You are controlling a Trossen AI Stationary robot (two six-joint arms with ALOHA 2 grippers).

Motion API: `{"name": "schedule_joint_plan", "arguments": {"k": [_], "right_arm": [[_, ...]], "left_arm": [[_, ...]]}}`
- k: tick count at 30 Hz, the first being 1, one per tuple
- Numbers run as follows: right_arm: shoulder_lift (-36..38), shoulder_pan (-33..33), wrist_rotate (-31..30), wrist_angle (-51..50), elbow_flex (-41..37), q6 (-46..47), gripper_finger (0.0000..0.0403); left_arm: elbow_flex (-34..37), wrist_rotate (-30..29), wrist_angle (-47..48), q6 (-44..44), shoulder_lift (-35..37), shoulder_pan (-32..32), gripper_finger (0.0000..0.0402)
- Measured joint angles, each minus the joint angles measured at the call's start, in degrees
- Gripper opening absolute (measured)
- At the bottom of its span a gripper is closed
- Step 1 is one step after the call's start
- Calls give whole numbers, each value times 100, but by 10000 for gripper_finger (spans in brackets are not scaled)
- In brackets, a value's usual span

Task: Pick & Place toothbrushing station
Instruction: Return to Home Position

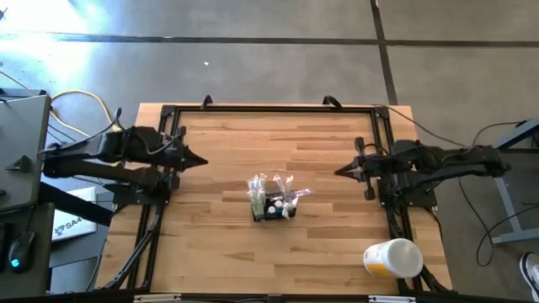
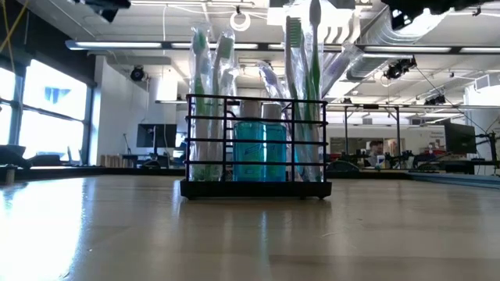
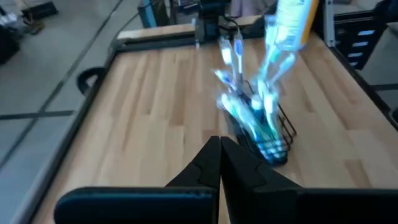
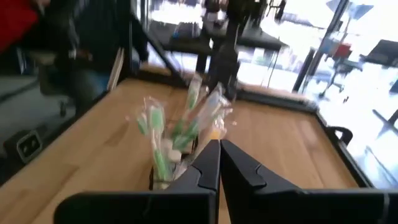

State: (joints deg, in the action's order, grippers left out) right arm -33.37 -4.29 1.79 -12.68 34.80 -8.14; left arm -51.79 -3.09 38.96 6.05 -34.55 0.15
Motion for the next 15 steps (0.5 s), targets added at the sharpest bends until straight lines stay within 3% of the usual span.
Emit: {"name": "schedule_joint_plan", "arguments": {"k": [6, 11, 15], "right_arm": [[873, -4, -34, 2055, -1479, 284, 3], [916, -3, -200, 3175, -2440, 294, 3], [918, -2, -302, 3899, -2959, 389, 2]], "left_arm": [[1627, 556, -1327, -195, 988, 98, 0], [2581, 574, -2112, -203, 1545, 98, 0], [3018, 574, -2223, -407, 1845, 98, 0]]}}
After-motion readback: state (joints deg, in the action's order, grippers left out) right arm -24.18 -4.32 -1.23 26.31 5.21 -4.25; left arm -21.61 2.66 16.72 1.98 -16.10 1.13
